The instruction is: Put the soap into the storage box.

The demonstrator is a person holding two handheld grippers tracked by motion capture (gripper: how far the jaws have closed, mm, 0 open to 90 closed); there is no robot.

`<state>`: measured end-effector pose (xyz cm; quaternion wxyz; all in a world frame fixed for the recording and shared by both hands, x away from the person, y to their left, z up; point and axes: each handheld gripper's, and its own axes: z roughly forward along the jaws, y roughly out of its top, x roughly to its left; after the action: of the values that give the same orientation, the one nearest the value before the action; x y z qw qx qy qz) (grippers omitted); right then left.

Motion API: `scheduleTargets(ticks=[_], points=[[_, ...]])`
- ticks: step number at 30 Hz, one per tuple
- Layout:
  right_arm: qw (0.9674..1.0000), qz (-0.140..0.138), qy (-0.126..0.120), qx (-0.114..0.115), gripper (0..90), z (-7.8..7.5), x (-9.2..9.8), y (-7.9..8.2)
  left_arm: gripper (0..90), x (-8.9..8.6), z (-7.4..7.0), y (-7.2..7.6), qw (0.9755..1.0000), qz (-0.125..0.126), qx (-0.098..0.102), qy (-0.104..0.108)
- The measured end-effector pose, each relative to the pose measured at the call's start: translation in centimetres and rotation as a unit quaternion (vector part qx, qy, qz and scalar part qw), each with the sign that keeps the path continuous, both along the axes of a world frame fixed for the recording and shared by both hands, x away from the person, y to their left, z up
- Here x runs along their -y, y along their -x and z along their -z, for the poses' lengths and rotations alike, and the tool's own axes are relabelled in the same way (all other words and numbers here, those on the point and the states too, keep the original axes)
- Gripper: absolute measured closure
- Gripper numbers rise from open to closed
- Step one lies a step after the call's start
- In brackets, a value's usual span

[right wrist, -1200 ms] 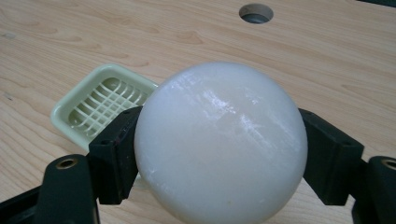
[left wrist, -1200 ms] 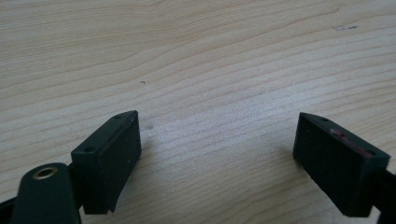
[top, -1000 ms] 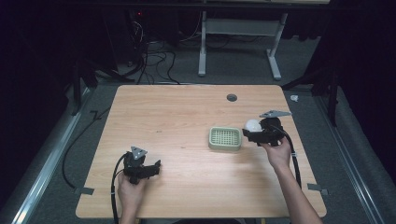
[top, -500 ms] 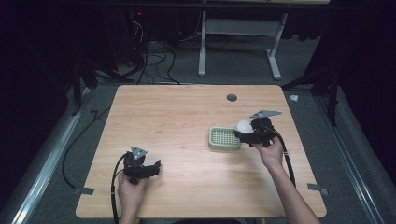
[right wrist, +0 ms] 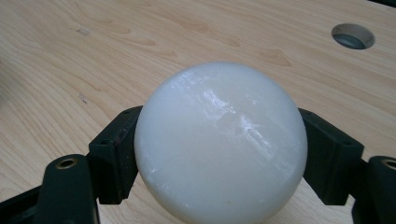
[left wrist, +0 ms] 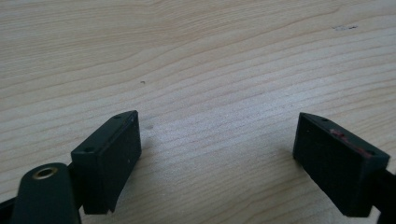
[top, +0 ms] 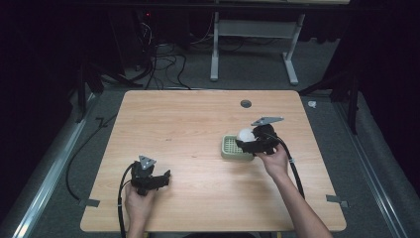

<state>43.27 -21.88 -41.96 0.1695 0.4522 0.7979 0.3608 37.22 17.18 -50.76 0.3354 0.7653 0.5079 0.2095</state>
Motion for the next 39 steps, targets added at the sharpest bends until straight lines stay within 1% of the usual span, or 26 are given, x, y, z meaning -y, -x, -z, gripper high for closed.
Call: scheduleTargets(ticks=[5,12,16,22,25,26,27,28,29,30,32,34,39], points=[[1.0,-0.003,0.007,-0.005,24.4,0.5,-0.7,-0.3,15.9,0.0,0.0,0.0,1.0,0.0,0.0,0.0],[0.9997,-0.005,0.025,-0.005,24.5,1.1,-1.7,-0.8,15.9,0.0,0.0,0.0,1.0,0.0,0.001,0.0],[0.9995,-0.005,0.03,-0.004,24.4,1.4,-1.9,-1.0,15.9,0.0,0.0,0.0,1.0,0.0,0.001,0.0],[0.999,-0.002,0.044,-0.011,24.4,2.6,-2.4,-1.7,15.9,0.0,0.0,0.0,1.0,0.0,0.0,0.0],[0.9988,-0.002,0.046,-0.015,24.4,2.9,-2.5,-1.8,15.9,0.0,0.0,0.0,1.0,0.0,0.0,0.0],[0.9987,-0.001,0.047,-0.019,24.4,3.2,-2.6,-2.0,15.9,0.0,0.0,0.0,1.0,0.0,0.0,0.0],[0.9987,-0.001,0.047,-0.019,24.4,3.2,-2.6,-2.0,15.9,0.0,0.0,0.0,1.0,0.0,0.0,0.0],[0.9986,0.002,0.046,-0.025,24.4,3.6,-2.6,-2.2,15.9,0.0,0.0,0.0,1.0,0.0,0.0,0.0],[0.9986,0.002,0.046,-0.025,24.4,3.6,-2.6,-2.2,15.9,0.0,0.0,0.0,1.0,0.0,0.0,0.0],[0.9984,0.003,0.049,-0.028,24.4,3.9,-2.6,-2.4,15.9,0.0,0.0,0.0,1.0,0.0,0.0,0.0],[0.9984,0.005,0.048,-0.03,24.4,4.0,-2.6,-2.4,15.9,0.0,0.0,0.0,1.0,0.0,0.001,0.0],[0.9981,0.005,0.054,-0.031,24.4,4.3,-2.6,-2.5,15.9,0.0,0.0,0.0,1.0,0.0,0.001,0.0],[0.9978,0.007,0.056,-0.036,24.4,4.6,-2.7,-2.5,15.9,0.0,0.0,0.0,1.0,0.0,0.001,0.0]])
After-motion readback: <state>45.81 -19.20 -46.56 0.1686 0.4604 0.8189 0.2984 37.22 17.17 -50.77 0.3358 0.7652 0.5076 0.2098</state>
